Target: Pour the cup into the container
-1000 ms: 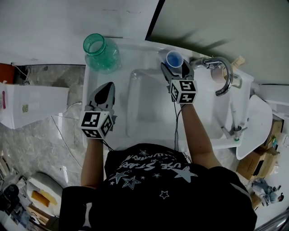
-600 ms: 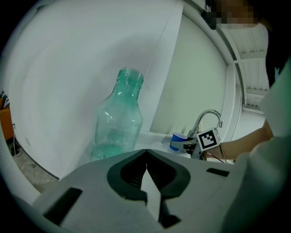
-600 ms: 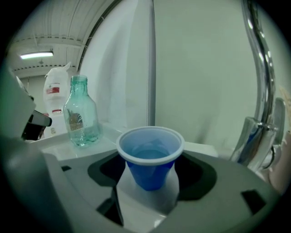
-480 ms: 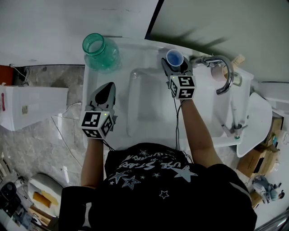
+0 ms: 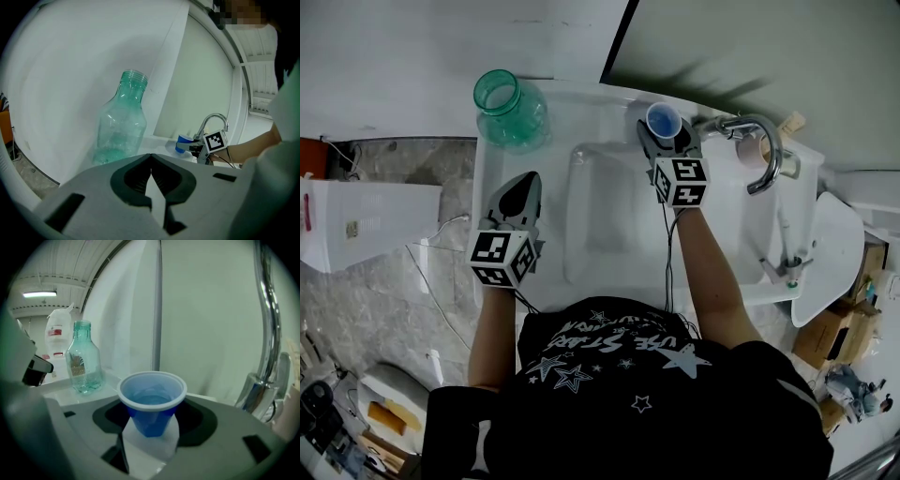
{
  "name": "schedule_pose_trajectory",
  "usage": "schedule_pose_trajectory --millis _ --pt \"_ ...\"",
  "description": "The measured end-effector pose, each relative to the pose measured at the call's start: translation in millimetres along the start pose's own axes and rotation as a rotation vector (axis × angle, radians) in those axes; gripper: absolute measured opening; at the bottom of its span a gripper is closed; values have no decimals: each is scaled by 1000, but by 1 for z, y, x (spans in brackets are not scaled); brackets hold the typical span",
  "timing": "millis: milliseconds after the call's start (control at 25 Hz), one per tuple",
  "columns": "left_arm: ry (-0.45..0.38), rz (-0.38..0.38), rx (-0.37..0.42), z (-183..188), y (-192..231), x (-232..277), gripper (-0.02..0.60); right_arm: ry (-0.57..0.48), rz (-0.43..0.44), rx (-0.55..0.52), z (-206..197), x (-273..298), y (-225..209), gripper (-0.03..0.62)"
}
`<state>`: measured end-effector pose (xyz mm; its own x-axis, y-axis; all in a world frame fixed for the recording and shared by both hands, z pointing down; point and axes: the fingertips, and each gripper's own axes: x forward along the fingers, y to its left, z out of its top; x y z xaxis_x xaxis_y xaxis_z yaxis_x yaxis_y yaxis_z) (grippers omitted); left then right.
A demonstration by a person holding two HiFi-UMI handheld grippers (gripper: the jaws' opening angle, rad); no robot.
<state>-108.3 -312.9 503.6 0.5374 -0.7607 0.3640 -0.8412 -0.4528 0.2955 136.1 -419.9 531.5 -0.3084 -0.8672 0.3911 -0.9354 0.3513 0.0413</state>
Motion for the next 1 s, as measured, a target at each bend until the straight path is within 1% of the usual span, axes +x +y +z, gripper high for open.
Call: schedule_pose_trajectory --millis 480,720,880,1000 --pt "-65 23 4 17 0 -31 11 -25 88 -12 51 -22 38 284" --pt "-105 30 19 31 -2 -48 11 -38 171 -83 90 -30 63 284" --pt "-144 47 35 50 3 -58 11 -67 232 -108 123 -33 85 284" --pt "-173 63 46 65 9 -64 11 -70 278 -99 145 -32 99 284"
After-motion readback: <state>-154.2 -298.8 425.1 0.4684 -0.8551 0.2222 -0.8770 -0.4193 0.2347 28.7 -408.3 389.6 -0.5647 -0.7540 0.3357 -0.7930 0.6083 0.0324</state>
